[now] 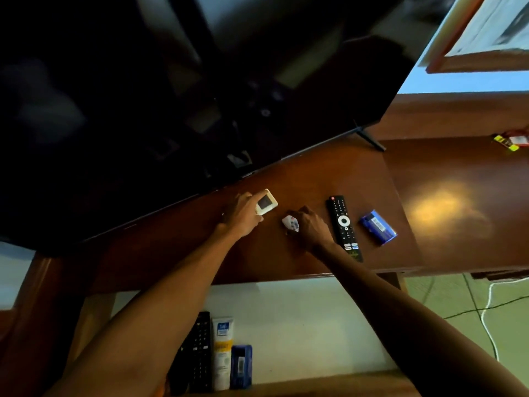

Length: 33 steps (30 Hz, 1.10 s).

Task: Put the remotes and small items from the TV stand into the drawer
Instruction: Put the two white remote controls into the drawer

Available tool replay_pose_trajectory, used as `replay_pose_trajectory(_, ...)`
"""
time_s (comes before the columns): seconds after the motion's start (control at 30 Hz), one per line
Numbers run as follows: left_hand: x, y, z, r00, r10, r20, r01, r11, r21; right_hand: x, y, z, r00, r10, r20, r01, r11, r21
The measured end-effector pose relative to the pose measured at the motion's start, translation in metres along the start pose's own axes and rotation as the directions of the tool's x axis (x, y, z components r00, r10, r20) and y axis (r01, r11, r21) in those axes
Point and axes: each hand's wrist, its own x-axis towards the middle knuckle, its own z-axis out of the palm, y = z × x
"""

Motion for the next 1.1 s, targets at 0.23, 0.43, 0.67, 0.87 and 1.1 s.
replay_pose_trajectory(0.23,-0.103,-0.008,-0.01,1.0,-0.023,0.001,0.022,0.954,-0.299,-0.069,-0.021,0.007,0.989,-0.111,-0.095,0.127,0.974,0.188)
replay_pose_trajectory(0.43,-0.199,-0.031,0.018,0.993,-0.01,0.121,0.04,0.968,-0.249,-0.146,-0.024,0.033,0.987,-0.157,-0.019,0.158,0.963,0.216)
replay_pose_trajectory(0.67,-0.241,-0.02,0.088,0.971,-0.055,0.231,0.085,0.989,-0.121,-0.195,0.01,0.079,0.993,-0.013,0.121,-0.005,0.988,0.155)
replay_pose_trajectory(0.87,-0.222,0.01,0.146,0.93,-0.234,0.284,0.26,0.964,-0.056,-0.191,0.049,0.115,0.979,0.162,0.122,-0.178,0.975,0.132)
replay_pose_trajectory(1.1,-0.2,0.024,0.184,0.902,-0.376,0.211,0.392,0.919,-0.039,-0.176,0.074,0.143,0.966,0.182,0.182,-0.212,0.963,0.165)
